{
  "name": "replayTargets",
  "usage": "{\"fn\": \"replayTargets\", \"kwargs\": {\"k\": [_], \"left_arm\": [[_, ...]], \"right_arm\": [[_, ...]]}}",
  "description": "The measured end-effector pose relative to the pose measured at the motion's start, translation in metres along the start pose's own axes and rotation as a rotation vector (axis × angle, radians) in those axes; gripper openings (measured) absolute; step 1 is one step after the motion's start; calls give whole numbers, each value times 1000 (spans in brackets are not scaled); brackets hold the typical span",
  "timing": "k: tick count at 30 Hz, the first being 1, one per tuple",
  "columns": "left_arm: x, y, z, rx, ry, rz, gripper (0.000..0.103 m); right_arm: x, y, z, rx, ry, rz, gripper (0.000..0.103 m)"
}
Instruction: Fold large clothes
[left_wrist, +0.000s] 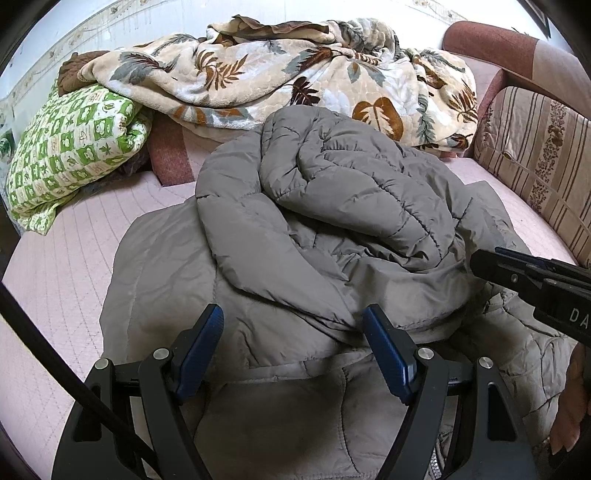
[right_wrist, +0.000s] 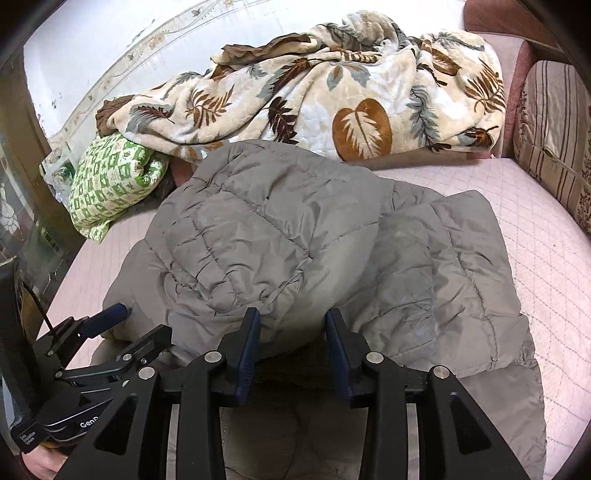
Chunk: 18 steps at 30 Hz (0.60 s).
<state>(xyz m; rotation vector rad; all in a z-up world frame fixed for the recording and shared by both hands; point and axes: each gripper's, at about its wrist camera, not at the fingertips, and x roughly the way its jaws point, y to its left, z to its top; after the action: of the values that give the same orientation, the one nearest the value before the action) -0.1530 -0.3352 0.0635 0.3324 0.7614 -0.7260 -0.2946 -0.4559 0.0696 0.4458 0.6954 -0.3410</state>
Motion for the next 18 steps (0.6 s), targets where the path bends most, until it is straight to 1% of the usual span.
{"fn": "replayTargets", "kwargs": {"k": [5,9,11,13,14,15,18], "left_arm": [[2,1,0,1,6,-2,77],[-1,1,2,-1,6,3,77],[-7,4,4,-7,-3,1,77],[-14,6,5,-13,-13,5,77],[-20,7,5,-15,-21,9,77],[-24,9,5,-16,-26,13,77],[-43,11,0,-7,-44,36,77]], "right_arm": [[11,-4,-2,14,51,-15,40],[17,-8,-5,35,83,-1,40],[11,-7,-2,36,74,2,41],[2,-7,1,38,51,4,47],[-4,-7,2,38,36,4,51],[-12,-7,3,36,19,3,53],[-27,-6,3,21,-1,7,53]]}}
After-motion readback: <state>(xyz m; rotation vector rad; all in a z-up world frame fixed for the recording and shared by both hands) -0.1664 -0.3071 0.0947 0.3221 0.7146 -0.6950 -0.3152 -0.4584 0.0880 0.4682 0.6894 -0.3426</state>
